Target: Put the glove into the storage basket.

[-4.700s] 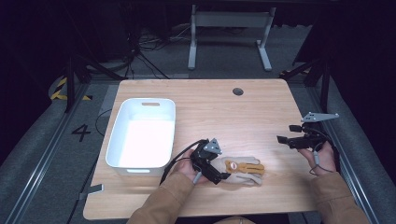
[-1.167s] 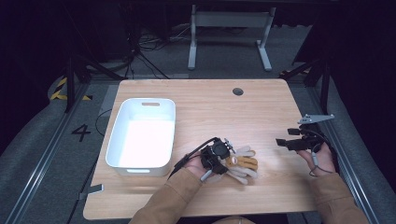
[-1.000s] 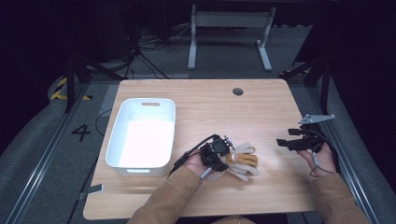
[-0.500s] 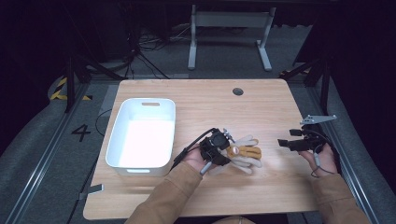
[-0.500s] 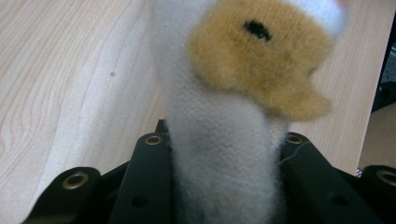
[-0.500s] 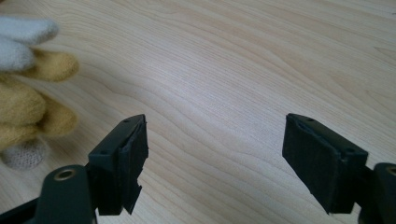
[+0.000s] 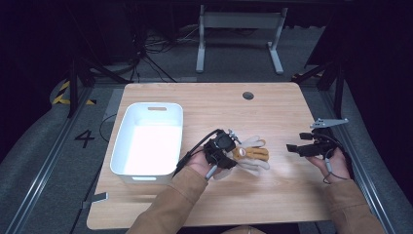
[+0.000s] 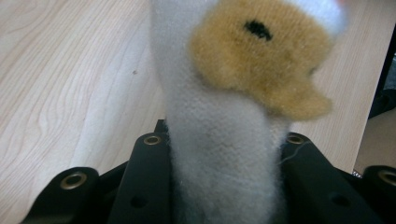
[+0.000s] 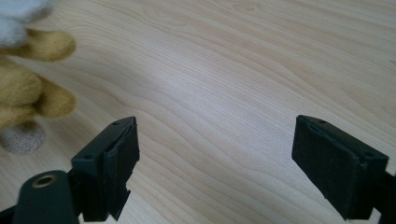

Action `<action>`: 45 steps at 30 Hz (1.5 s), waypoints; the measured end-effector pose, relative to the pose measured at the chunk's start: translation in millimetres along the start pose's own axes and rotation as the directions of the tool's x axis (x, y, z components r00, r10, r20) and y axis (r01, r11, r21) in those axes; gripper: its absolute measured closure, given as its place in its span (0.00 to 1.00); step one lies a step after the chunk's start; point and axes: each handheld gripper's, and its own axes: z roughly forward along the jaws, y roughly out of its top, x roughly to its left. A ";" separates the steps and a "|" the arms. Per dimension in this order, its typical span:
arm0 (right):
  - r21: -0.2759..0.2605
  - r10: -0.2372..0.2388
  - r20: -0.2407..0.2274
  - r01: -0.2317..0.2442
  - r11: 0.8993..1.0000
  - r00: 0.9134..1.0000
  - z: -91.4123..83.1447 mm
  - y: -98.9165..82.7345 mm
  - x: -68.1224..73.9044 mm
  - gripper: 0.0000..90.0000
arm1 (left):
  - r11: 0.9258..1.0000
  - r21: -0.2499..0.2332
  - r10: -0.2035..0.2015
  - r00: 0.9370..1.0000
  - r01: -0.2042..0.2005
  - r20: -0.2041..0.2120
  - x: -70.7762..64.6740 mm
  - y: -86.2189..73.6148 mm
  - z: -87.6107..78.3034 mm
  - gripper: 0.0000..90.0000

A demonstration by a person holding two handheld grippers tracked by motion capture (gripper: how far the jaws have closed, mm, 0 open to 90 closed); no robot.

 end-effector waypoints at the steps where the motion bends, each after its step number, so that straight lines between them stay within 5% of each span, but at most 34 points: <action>1: 0.004 -0.002 -0.005 0.002 1.000 1.000 0.7 0.7 -0.6 0.19 | 1.000 -0.001 -0.006 1.000 0.006 -0.001 0.4 -0.5 -1.7 0.77; 5: 0.048 -0.026 -0.021 0.027 0.998 0.999 5.8 2.1 -4.3 0.22 | 1.000 -0.003 -0.024 1.000 0.024 -0.011 2.7 -3.6 -9.3 0.77; 12: 0.072 0.023 -0.022 -0.022 0.997 0.999 16.8 2.9 -15.0 0.24 | 0.997 -0.016 -0.083 0.995 0.082 -0.047 10.5 -10.9 -28.6 0.77; 18: 0.015 0.053 -0.041 -0.052 0.999 0.998 26.7 11.8 -16.1 0.18 | 0.989 -0.041 -0.147 0.986 0.145 -0.076 19.7 -18.3 -48.5 0.77; 29: 0.034 0.034 -0.032 -0.033 0.999 0.999 37.8 22.8 -10.2 0.23 | 0.970 -0.076 -0.242 0.955 0.232 -0.174 25.4 -26.7 -76.9 0.77; 34: 0.040 0.037 -0.045 -0.035 0.999 0.998 39.4 20.9 -10.8 0.26 | 0.963 -0.106 -0.265 0.950 0.250 -0.166 34.7 -33.9 -90.5 0.77; 36: 0.040 0.022 -0.053 -0.019 0.999 0.998 38.6 19.9 -10.8 0.27 | 0.956 -0.116 -0.286 0.940 0.268 -0.184 38.3 -36.5 -95.5 0.77; 39: 0.046 0.006 -0.048 -0.004 0.999 0.999 38.2 18.4 -10.4 0.27 | 0.932 -0.145 -0.356 0.916 0.334 -0.182 43.8 -39.7 -101.9 0.77; 45: 0.061 0.017 -0.053 -0.014 0.998 0.998 38.4 14.0 -14.1 0.29 | 0.930 -0.132 -0.365 0.907 0.344 -0.208 51.1 -43.3 -109.4 0.77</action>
